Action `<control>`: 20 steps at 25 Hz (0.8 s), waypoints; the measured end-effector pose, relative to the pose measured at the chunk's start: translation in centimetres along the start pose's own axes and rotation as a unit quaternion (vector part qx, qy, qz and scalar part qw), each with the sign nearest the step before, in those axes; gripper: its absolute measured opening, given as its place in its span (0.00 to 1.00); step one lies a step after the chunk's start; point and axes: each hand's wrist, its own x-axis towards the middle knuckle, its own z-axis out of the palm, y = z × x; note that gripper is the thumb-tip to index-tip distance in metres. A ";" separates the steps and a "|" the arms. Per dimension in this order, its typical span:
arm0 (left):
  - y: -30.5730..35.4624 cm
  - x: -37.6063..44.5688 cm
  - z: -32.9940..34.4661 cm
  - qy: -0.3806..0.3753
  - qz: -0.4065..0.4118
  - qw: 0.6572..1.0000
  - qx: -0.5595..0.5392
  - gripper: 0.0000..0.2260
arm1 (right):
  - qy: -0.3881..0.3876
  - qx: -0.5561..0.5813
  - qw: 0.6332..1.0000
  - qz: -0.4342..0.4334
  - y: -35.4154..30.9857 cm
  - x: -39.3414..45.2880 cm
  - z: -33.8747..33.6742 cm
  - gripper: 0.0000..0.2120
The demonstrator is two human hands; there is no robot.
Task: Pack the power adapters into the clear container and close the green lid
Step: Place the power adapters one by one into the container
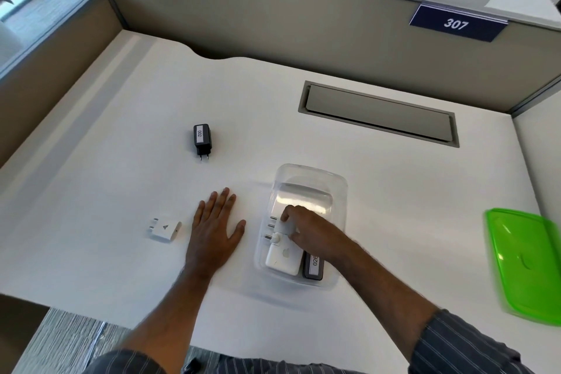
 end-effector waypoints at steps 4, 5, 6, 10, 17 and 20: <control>0.0 0.0 0.1 0.003 0.000 1.000 -0.001 0.31 | 0.019 0.048 0.999 -0.007 0.5 -0.3 -0.2 0.15; 0.0 0.0 0.1 0.004 0.000 1.000 -0.002 0.31 | 0.038 0.063 0.997 -0.010 0.5 -0.3 -0.6 0.13; 0.0 0.0 0.1 0.004 -0.001 1.000 -0.001 0.31 | 0.065 0.080 0.995 -0.016 0.3 -0.4 -1.0 0.11; 0.0 0.0 0.1 0.002 -0.003 1.000 0.004 0.31 | 0.194 0.089 0.974 -0.071 -1.2 -0.1 -3.5 0.05; 0.3 0.1 0.0 -0.003 -0.010 1.000 0.016 0.31 | 0.210 0.075 0.963 -0.150 -6.3 4.5 -7.0 0.02; 0.5 0.0 -0.1 0.003 -0.010 1.000 0.014 0.31 | 0.184 0.059 0.969 -0.157 -8.0 8.2 -7.0 0.03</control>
